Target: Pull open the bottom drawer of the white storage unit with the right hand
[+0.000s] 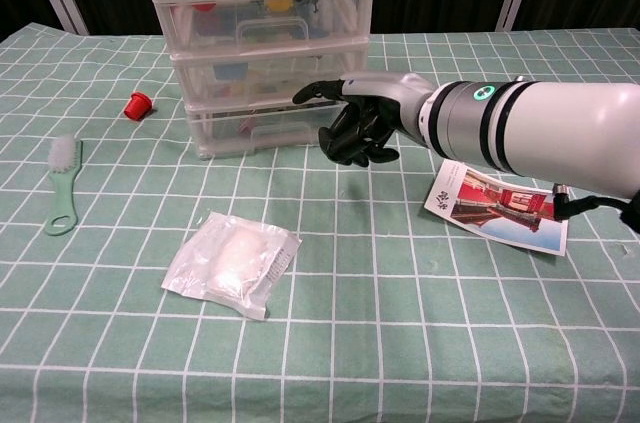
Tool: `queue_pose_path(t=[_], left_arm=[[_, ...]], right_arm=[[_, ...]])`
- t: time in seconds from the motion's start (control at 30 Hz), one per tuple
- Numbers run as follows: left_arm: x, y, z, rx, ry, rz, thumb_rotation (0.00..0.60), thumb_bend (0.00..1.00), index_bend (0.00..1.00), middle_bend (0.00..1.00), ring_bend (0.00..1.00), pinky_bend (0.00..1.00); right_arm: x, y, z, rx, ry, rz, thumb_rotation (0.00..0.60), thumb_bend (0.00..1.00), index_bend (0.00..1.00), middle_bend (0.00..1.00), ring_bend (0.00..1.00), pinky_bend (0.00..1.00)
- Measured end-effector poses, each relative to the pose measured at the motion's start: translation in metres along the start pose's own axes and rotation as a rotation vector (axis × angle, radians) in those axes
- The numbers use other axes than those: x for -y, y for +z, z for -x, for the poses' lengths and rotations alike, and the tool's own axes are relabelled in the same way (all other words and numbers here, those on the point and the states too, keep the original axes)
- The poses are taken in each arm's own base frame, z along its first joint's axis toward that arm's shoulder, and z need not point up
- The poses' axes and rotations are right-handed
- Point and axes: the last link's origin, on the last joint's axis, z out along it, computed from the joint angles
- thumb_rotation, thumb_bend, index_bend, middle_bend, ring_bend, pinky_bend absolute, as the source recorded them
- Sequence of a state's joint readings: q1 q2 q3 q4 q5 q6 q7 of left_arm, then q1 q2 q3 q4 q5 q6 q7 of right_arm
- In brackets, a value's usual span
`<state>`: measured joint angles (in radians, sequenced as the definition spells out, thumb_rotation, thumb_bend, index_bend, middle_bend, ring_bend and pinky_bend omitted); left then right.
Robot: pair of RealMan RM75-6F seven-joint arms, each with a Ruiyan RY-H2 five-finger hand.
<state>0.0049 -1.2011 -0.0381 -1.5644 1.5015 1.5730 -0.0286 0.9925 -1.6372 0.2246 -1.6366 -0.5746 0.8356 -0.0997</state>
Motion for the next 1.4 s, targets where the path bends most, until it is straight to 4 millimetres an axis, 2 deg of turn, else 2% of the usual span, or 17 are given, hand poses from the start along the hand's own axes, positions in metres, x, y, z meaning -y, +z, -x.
queue_pose_path(t=[0.57,0.8,1.03,1.4], left_arm=[[0.001,0.001,0.002,0.006,-0.002,-0.004,0.6,0.03,0.3,0.25,0.2,0.2],[0.002,0.001,0.002,0.009,-0.003,-0.006,0.6,0.03,0.3,0.25,0.2,0.2],[0.003,0.001,0.003,0.01,-0.004,-0.004,0.6,0.03,0.3,0.25,0.2,0.2],[0.003,0.001,0.005,0.011,-0.006,0.0,0.6,0.03,0.3,0.25,0.2,0.2]], right_arm=[[-0.004,0.021,-0.001,-0.018,-0.037,0.062,0.6,0.68,0.07,0.76,0.76,0.93],[-0.006,0.02,0.0,-0.001,-0.035,0.073,0.6,0.68,0.08,0.76,0.75,0.93],[-0.005,0.008,-0.001,0.031,-0.02,0.068,0.6,0.68,0.11,0.76,0.76,0.93],[-0.009,-0.032,0.001,0.174,0.016,0.092,0.6,0.68,0.11,0.76,0.75,0.93]])
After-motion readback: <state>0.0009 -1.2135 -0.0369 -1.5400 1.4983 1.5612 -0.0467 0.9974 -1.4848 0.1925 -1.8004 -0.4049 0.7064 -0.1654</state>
